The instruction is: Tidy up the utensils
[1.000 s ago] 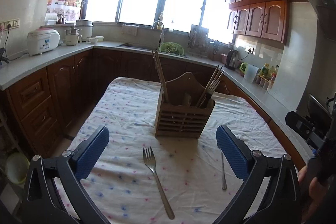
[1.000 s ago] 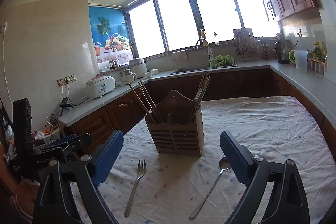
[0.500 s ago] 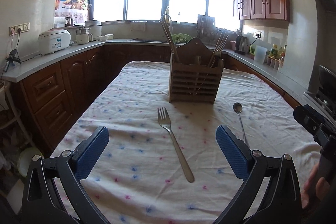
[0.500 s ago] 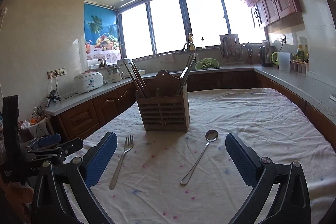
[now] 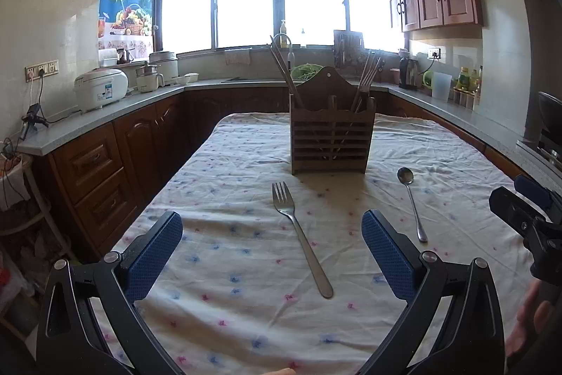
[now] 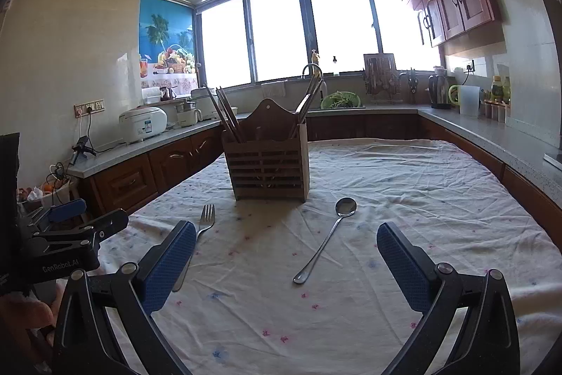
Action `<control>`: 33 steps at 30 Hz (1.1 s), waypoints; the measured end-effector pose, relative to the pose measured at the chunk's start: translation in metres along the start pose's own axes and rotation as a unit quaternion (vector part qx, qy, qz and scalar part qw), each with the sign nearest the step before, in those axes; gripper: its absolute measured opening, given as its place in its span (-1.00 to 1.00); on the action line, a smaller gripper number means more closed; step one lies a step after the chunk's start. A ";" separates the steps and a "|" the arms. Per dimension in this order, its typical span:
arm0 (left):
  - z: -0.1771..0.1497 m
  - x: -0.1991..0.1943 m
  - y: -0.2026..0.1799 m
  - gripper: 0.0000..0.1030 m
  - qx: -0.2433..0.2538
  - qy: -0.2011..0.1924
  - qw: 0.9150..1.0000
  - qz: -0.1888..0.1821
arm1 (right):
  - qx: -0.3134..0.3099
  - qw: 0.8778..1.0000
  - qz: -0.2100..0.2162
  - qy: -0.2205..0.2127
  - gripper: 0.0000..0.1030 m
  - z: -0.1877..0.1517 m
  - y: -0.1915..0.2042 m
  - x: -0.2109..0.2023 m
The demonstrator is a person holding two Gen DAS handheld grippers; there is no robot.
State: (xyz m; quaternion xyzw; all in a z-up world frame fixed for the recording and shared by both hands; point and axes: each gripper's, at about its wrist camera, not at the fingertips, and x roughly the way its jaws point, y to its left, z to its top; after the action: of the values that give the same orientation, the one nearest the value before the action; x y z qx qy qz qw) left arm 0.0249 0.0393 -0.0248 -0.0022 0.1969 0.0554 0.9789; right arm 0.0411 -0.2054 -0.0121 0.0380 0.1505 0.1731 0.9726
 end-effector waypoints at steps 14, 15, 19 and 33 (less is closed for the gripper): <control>0.006 -0.008 -0.003 1.00 0.003 -0.016 1.000 0.006 | -0.017 1.000 0.000 -0.007 1.00 0.000 0.008 -0.002; 0.006 -0.008 -0.004 1.00 0.003 -0.017 1.000 0.007 | -0.017 1.000 0.000 -0.007 1.00 0.000 0.008 -0.002; 0.006 -0.009 -0.004 1.00 0.003 -0.017 1.000 0.010 | -0.018 1.000 0.002 -0.008 1.00 0.001 0.009 -0.002; 0.009 -0.008 -0.002 1.00 0.003 -0.014 1.000 0.014 | -0.019 1.000 0.006 -0.007 1.00 0.002 0.011 -0.001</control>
State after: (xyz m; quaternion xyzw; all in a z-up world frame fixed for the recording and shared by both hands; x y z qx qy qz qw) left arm 0.0210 0.0365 -0.0135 0.0042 0.1838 0.0683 0.9806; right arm 0.0373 -0.1949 -0.0083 0.0219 0.1400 0.1813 0.9732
